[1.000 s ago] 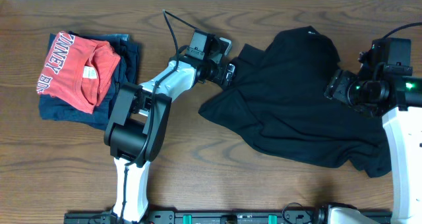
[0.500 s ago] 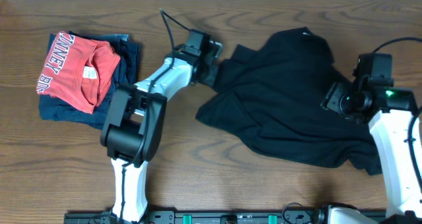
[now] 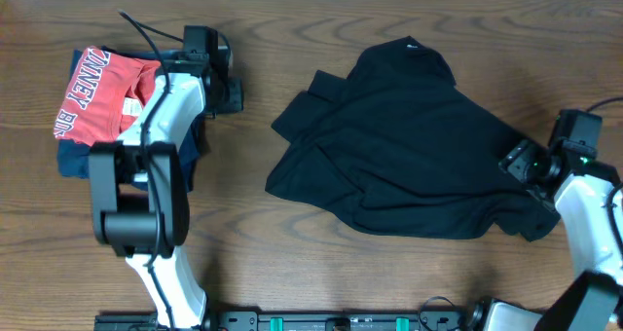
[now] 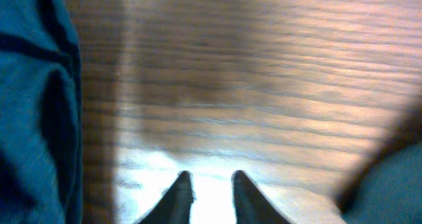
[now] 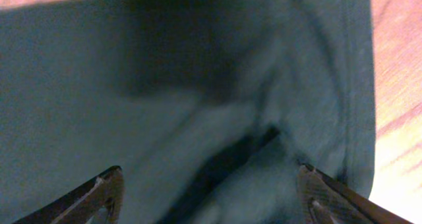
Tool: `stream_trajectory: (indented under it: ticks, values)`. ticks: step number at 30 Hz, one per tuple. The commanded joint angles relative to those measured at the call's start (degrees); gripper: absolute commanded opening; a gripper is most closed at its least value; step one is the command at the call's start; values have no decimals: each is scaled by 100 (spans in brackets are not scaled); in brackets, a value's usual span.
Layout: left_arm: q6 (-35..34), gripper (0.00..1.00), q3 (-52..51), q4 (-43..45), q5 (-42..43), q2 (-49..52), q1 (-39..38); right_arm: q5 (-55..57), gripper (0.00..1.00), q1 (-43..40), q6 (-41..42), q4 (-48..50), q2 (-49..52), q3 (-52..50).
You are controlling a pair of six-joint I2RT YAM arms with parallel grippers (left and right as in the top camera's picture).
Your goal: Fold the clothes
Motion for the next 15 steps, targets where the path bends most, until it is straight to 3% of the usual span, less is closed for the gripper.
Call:
stream_trajectory:
  ticks: [1, 7, 10, 15]
  values:
    - [-57, 34, -9, -162, 225, -476, -76, 70, 82, -343, -70, 339, 328, -57]
    - [-55, 50, -9, -586, 662, -1174, -166, -319, 79, -973, -42, 1416, 968, -46]
    - [-55, 54, -9, -776, 1106, -1443, -225, -472, 83, -1283, -39, 1849, 1281, -37]
    - [-55, 56, -9, -1165, 1554, -1665, -382, -542, 79, -1740, -79, 2317, 1810, 20]
